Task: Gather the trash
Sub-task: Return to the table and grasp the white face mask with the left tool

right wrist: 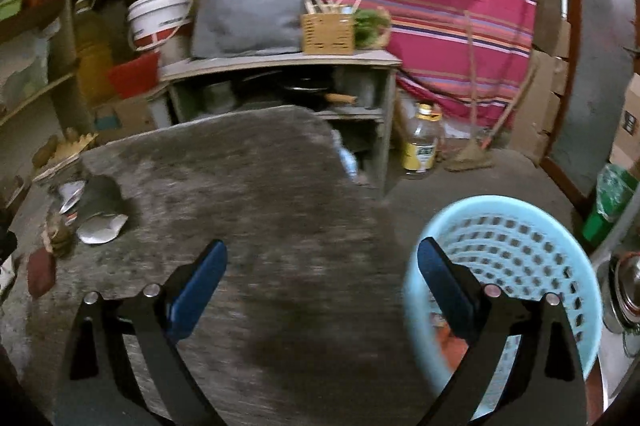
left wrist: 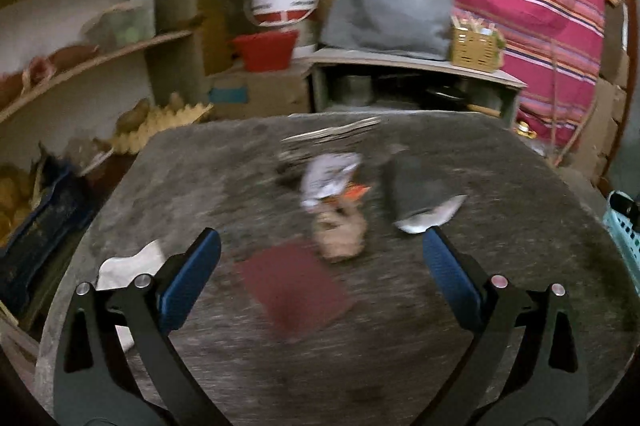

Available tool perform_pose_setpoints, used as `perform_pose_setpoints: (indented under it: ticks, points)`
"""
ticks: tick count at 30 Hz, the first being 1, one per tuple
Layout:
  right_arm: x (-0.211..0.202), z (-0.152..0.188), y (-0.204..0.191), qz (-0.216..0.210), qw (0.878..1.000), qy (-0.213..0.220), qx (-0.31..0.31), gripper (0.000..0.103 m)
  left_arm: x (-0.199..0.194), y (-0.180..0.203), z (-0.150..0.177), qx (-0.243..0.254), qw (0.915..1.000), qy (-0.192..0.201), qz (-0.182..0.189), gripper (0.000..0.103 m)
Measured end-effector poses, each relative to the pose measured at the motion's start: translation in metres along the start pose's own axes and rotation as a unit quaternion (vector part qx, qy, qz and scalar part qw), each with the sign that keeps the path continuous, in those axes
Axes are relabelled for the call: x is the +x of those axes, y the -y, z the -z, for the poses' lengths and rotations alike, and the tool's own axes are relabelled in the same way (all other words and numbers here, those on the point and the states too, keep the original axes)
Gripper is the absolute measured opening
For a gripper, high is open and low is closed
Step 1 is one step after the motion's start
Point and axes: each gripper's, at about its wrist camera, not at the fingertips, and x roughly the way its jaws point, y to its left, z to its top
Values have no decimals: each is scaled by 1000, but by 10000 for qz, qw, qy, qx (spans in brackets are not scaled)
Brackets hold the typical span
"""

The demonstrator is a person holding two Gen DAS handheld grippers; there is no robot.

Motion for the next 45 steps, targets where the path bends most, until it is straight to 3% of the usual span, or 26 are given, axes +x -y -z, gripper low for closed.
perform_pose_setpoints:
  ticks: [11,16,25,32,36,38,45]
  points:
    - [14,6,-85,-350,9989,-149,-283,94,12,-88,15,-146,9962,-163,-849,97]
    - [17,7,-103,-327,9984,-181,-414,94,16,-120,25,-298,9952,-353,-866,97]
    - [24,8,-119,-462,9980,-281,-322,99,41,-157,45,-553,9898,-1035,-806,97]
    - [28,12,-136,-447,9973,-345,-476,99,61,-157,48,-480,9867,-1413,-643,84]
    - [30,15,-145,-523,9965,-430,-482,99,63,-158,48,-504,9869,-1456,-478,70]
    - [30,17,-151,-521,9960,-474,-554,99,62,-157,48,-472,9873,-1441,-463,66]
    - [23,19,-170,-701,9946,-465,-615,99,57,-152,42,-206,9911,-1226,-480,39]
